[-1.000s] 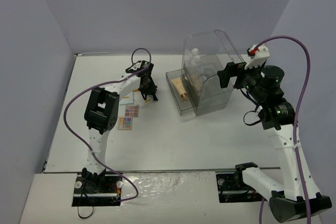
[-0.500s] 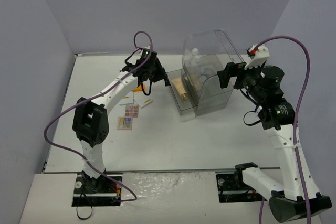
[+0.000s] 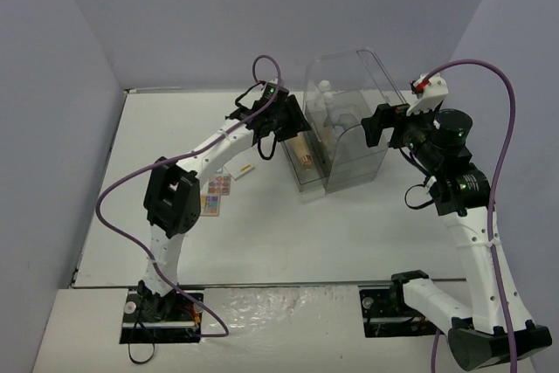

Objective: Organize the makeup

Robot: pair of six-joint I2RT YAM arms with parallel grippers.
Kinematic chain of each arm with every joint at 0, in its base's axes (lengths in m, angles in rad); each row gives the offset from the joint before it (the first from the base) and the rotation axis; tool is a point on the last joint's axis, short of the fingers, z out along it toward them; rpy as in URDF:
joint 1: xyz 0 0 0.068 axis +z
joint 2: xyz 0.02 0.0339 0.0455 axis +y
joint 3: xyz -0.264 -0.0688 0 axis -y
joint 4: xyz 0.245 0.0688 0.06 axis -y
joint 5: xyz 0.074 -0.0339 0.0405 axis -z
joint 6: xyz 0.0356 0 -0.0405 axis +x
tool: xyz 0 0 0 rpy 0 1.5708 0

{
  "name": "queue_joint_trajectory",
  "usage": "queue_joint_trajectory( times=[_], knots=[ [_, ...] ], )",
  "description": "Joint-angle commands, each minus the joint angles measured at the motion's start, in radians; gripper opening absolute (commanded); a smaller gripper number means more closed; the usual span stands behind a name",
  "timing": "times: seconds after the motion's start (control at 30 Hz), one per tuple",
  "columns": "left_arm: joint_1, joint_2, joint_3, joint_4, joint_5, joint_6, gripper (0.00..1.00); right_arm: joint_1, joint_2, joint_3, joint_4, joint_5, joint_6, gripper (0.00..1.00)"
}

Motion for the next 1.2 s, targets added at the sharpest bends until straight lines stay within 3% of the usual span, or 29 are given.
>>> queue_joint_trajectory(
  times=[0.0, 0.27, 0.53, 0.7, 0.9, 1.17],
  knots=[
    [0.009, -0.084, 0.035, 0.021, -0.013, 0.028, 0.45, 0.008, -0.013, 0.001, 0.068, 0.001, -0.006, 1.00],
    [0.107, -0.207, -0.083, -0.142, -0.155, 0.269, 0.51, 0.010, -0.009, 0.000, 0.067, 0.004, -0.012, 1.00],
    [0.282, -0.203, -0.126, -0.256, -0.176, 0.902, 0.72, 0.011, -0.008, -0.006, 0.067, 0.011, -0.021, 1.00],
    [0.331, -0.134, -0.101, -0.297, -0.139, 1.185, 0.82, 0.011, -0.004, -0.009, 0.068, 0.007, -0.024, 1.00],
    [0.373, -0.002, 0.015, -0.362, -0.089, 1.331, 0.89, 0.011, -0.003, 0.000, 0.063, -0.008, -0.025, 1.00],
    [0.410, 0.105, 0.072, -0.357, -0.033, 1.392, 0.90, 0.011, -0.008, 0.008, 0.040, -0.007, -0.033, 1.00]
  ],
)
